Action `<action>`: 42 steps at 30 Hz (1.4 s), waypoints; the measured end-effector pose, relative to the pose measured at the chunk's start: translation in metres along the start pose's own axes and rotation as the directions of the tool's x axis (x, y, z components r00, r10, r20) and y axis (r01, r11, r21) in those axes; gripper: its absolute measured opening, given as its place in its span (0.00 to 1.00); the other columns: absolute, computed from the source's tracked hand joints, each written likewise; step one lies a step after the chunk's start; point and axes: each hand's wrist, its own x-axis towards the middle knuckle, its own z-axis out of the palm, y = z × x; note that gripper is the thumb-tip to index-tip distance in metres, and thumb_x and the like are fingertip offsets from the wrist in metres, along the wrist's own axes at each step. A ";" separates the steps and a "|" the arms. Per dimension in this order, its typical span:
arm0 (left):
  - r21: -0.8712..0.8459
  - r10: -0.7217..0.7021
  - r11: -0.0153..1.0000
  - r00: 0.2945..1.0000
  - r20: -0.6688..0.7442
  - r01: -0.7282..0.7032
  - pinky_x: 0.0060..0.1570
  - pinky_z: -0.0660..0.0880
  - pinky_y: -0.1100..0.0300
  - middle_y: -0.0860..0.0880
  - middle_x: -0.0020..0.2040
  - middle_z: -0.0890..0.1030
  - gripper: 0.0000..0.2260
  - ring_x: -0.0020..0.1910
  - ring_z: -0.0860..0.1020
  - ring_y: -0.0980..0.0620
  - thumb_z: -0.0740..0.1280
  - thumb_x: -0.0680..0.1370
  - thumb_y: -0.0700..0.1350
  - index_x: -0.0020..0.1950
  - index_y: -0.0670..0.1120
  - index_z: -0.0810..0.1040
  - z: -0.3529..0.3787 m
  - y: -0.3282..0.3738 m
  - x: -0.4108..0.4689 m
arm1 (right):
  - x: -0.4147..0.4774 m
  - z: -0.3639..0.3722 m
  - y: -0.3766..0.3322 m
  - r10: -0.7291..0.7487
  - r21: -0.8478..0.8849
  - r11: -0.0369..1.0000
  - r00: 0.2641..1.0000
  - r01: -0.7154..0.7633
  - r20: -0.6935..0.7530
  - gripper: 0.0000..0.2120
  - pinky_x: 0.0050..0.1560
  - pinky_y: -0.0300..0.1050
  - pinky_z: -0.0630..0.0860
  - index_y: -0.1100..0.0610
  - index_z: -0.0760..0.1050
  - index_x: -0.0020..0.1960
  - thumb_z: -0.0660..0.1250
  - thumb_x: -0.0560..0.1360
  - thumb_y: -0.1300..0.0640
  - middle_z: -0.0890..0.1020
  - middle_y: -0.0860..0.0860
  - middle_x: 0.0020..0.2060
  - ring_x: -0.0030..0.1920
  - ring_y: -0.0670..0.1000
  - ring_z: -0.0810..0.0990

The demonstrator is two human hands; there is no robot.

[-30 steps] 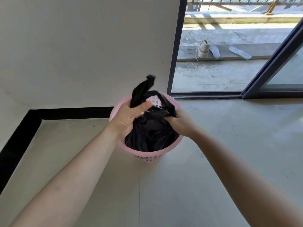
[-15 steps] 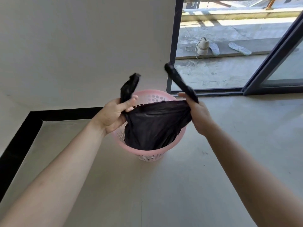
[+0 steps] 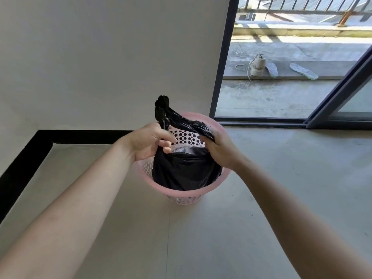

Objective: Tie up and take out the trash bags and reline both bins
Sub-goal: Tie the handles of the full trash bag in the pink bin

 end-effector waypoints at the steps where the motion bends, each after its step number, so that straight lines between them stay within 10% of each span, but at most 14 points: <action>1: 0.104 -0.018 0.995 0.998 0.063 0.011 0.33 0.61 0.63 0.51 0.33 0.58 0.16 0.31 0.58 0.55 0.66 0.77 0.33 0.33 0.51 0.75 0.000 0.000 -0.003 | 0.003 0.001 0.003 0.034 -0.053 0.998 0.998 -0.032 0.045 0.07 0.48 0.43 0.65 0.47 0.71 0.51 0.58 0.83 0.59 0.74 0.37 0.38 0.42 0.41 0.72; 4: 0.189 -0.014 0.982 0.985 0.173 -0.019 0.33 0.62 0.62 0.48 0.36 0.53 0.08 0.33 0.54 0.53 0.73 0.75 0.49 0.41 0.47 0.79 0.012 0.004 -0.007 | 0.007 0.010 -0.003 0.058 -0.174 0.984 0.983 -0.027 0.176 0.10 0.47 0.52 0.72 0.52 0.71 0.44 0.57 0.83 0.55 0.78 0.50 0.38 0.41 0.53 0.76; 7: 0.064 0.020 0.998 1.000 -0.009 -0.020 0.28 0.62 0.62 0.50 0.32 0.52 0.21 0.28 0.54 0.54 0.63 0.78 0.61 0.52 0.43 0.80 0.018 -0.001 -0.001 | 0.007 0.017 -0.006 0.065 -0.178 0.984 0.960 -0.017 0.271 0.14 0.46 0.49 0.74 0.47 0.70 0.39 0.58 0.83 0.48 0.79 0.51 0.36 0.38 0.51 0.77; 12: -0.166 0.056 0.983 0.988 -0.143 -0.079 0.25 0.60 0.63 0.53 0.27 0.52 0.21 0.22 0.54 0.56 0.56 0.81 0.63 0.37 0.49 0.71 -0.003 -0.002 0.002 | 0.002 0.004 -0.001 -0.006 -0.047 0.999 0.963 0.019 0.271 0.13 0.37 0.35 0.69 0.44 0.71 0.38 0.65 0.80 0.44 0.76 0.41 0.31 0.33 0.40 0.74; 23: -0.010 0.017 1.000 0.998 0.066 -0.016 0.25 0.58 0.62 0.54 0.26 0.49 0.19 0.22 0.50 0.56 0.57 0.81 0.61 0.36 0.49 0.67 -0.003 0.000 -0.010 | -0.001 0.004 0.000 0.053 -0.213 0.977 0.972 -0.003 0.230 0.15 0.39 0.45 0.70 0.52 0.73 0.40 0.61 0.82 0.44 0.76 0.48 0.34 0.36 0.49 0.75; 30: 0.045 -0.056 0.998 0.986 0.156 0.050 0.29 0.63 0.60 0.52 0.26 0.54 0.23 0.24 0.52 0.53 0.54 0.78 0.66 0.35 0.49 0.64 0.011 0.000 -0.015 | -0.007 -0.014 -0.008 0.273 0.369 0.841 0.900 -0.395 0.341 0.37 0.67 0.49 0.72 0.46 0.71 0.70 0.63 0.68 0.26 0.79 0.47 0.58 0.57 0.45 0.79; 34: 0.065 -0.078 0.995 0.988 0.133 0.070 0.33 0.67 0.58 0.51 0.27 0.57 0.24 0.26 0.57 0.52 0.55 0.76 0.68 0.36 0.48 0.66 0.017 -0.002 -0.013 | 0.004 -0.017 -0.020 0.295 0.710 0.646 0.950 -0.281 0.107 0.23 0.43 0.42 0.72 0.52 0.81 0.54 0.66 0.74 0.33 0.79 0.51 0.38 0.35 0.46 0.74; 38: -0.016 -0.008 1.000 1.000 -0.025 0.007 0.32 0.68 0.60 0.50 0.28 0.69 0.22 0.25 0.63 0.54 0.58 0.79 0.63 0.43 0.46 0.76 0.009 -0.010 -0.004 | 0.008 -0.019 -0.017 0.305 0.718 0.694 0.925 -0.052 -0.227 0.09 0.36 0.35 0.73 0.57 0.84 0.47 0.71 0.77 0.51 0.80 0.48 0.29 0.30 0.44 0.74; 42: -0.186 0.087 0.974 0.973 -0.214 -0.128 0.30 0.66 0.65 0.46 0.42 0.82 0.13 0.26 0.66 0.58 0.63 0.81 0.50 0.55 0.41 0.79 -0.004 -0.018 0.004 | 0.001 -0.019 -0.012 0.265 0.717 0.653 0.960 -0.244 0.086 0.11 0.37 0.34 0.77 0.63 0.83 0.50 0.73 0.76 0.55 0.81 0.53 0.32 0.33 0.46 0.77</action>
